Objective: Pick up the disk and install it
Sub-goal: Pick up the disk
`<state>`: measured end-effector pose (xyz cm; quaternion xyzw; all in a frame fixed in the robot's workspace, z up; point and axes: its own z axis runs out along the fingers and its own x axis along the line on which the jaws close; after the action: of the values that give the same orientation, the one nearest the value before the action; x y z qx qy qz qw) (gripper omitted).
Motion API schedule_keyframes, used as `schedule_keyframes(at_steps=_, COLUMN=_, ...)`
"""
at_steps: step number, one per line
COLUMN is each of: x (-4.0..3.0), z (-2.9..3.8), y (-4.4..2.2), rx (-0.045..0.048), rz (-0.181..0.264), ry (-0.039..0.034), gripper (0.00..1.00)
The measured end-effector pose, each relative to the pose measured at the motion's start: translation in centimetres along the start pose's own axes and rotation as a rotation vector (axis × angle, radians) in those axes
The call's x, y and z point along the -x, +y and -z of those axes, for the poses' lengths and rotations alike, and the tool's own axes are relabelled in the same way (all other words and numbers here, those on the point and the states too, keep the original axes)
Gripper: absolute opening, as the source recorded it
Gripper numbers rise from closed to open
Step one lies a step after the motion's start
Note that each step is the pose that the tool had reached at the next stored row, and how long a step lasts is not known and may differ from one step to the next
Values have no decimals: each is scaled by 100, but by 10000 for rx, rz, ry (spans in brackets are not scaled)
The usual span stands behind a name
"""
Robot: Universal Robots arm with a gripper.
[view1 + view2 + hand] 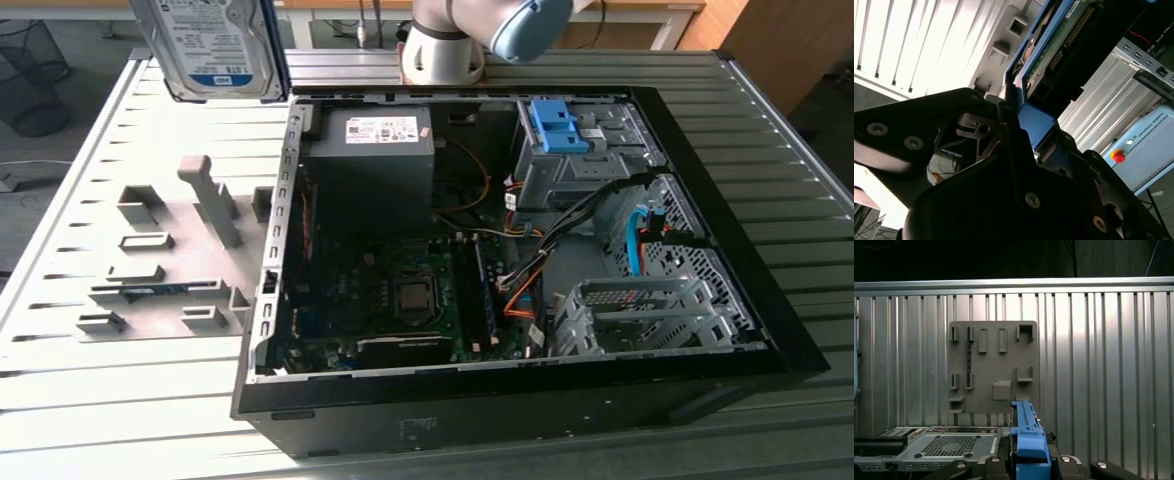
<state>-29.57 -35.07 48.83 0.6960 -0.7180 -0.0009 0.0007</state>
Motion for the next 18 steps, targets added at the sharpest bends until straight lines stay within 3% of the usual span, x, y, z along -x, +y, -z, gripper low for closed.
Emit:
schedule_keyframes(at_steps=2, x=-68, z=-1, y=-2, rx=0, rz=1, ry=0, gripper=36)
schedule_keyframes(at_steps=4, x=-111, z=-4, y=-3, rx=4, rz=0, ry=-100, gripper=36)
schedule_keyframes(at_steps=6, x=-134, z=-5, y=-5, rx=14, rz=1, ry=-416, gripper=36)
schedule_keyframes(at_steps=7, x=-150, z=-7, y=-8, rx=16, rz=2, ry=-528, gripper=36)
schedule_keyframes(at_steps=15, x=-371, z=-13, y=-24, rx=17, rz=1, ry=-556, gripper=36)
schedule_keyframes(at_steps=18, x=-399, z=-15, y=-46, rx=16, rz=1, ry=-556, gripper=36)
